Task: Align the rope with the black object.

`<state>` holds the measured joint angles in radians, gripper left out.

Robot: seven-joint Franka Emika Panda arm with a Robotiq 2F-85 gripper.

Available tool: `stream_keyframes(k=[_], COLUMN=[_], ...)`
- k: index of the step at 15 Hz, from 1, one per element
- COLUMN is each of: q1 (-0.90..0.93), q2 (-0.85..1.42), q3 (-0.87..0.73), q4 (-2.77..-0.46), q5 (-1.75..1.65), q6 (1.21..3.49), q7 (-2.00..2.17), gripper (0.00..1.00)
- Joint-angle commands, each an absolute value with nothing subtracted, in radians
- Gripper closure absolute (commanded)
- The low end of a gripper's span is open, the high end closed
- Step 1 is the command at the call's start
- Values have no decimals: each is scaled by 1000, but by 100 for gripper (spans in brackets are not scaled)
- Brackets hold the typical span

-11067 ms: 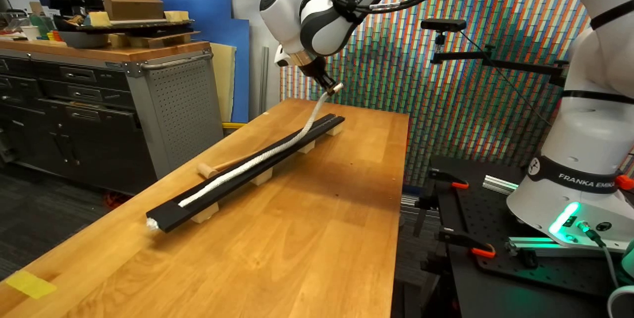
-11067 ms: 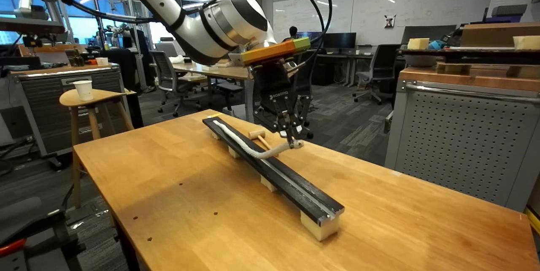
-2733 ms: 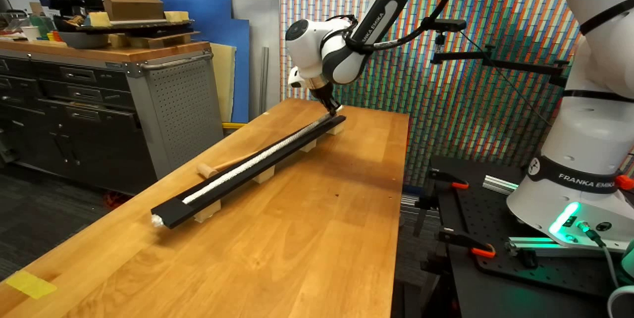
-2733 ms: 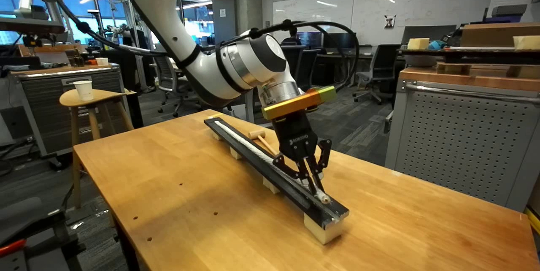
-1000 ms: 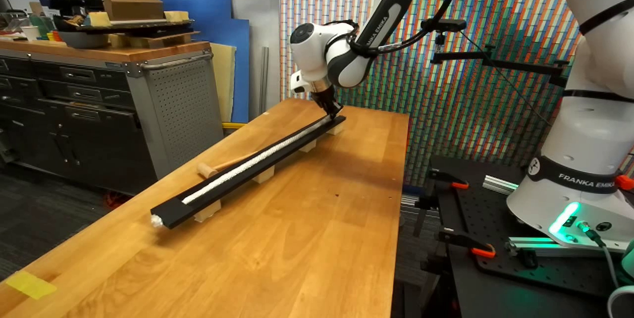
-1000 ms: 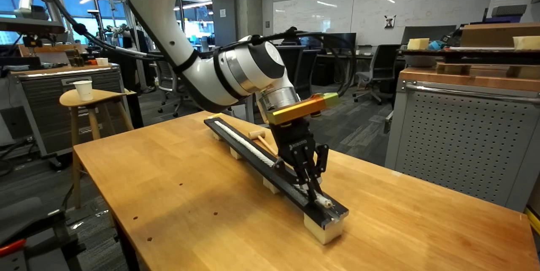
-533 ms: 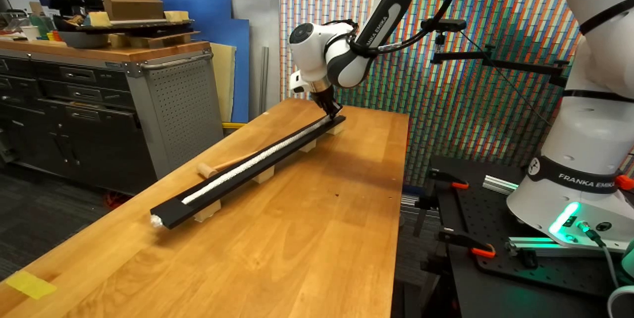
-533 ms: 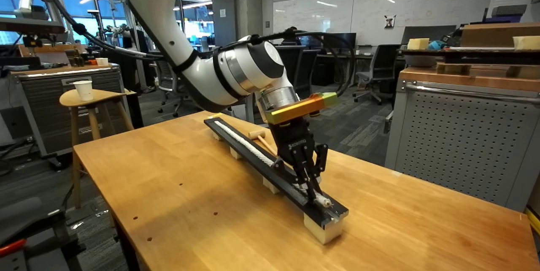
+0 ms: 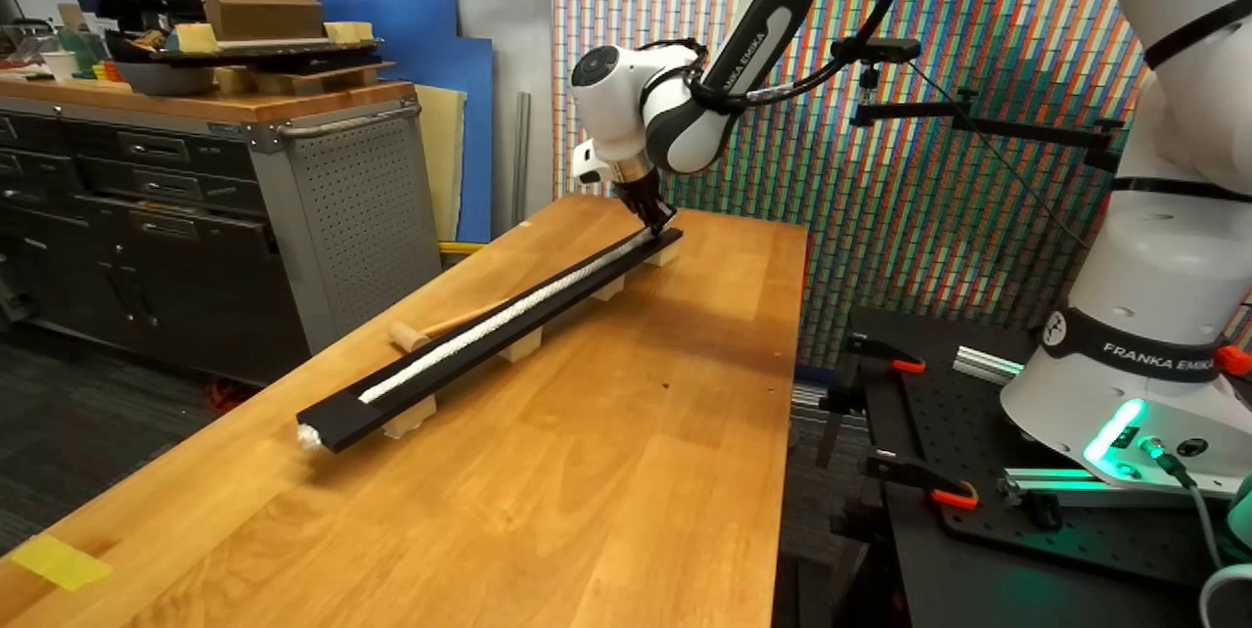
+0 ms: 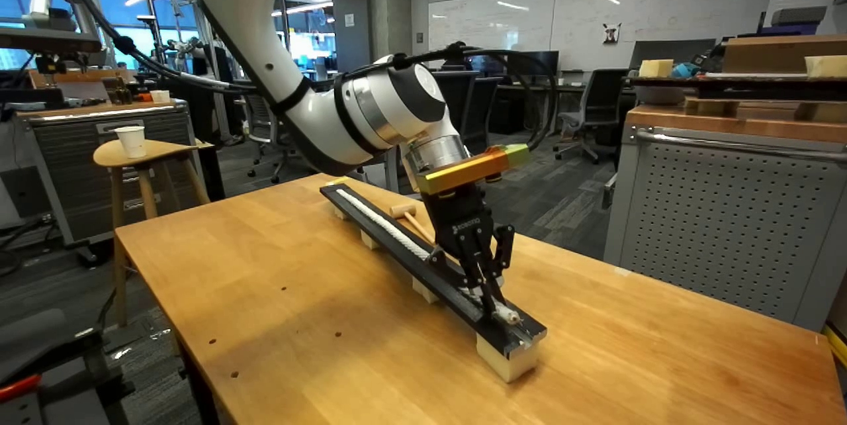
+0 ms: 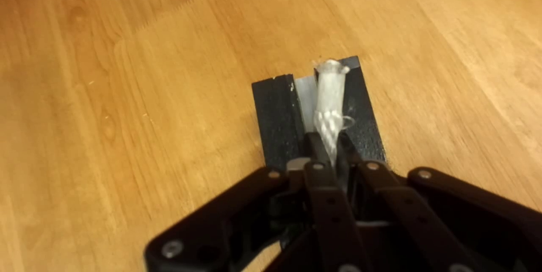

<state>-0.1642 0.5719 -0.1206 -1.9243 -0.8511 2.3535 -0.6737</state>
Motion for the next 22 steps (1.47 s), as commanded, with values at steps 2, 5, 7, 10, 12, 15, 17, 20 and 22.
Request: stream_keyframes(k=[2, 5, 7, 10, 12, 15, 17, 20, 22], q1=[-173, -175, -178, -182, -185, -178, -174, -171, -172], q2=[570, 567, 565, 560, 551, 532, 515, 488, 471], q3=[-111, -111, -109, -102, -89, -76, -72, -65, -60], q4=[-1923, -1926, -1926, -1926, -1927, -1936, -1952, -1973, -1985], q5=[-852, -853, -847, -830, -792, -706, -646, -551, -475], q6=[2349, 2355, 2356, 2355, 2336, 2314, 2323, 2331, 2329], q7=[-675, -676, -677, -681, -697, -661, -616, -565, -532], gripper=[63, 42, 26, 4, 0, 0, 0, 0, 0])
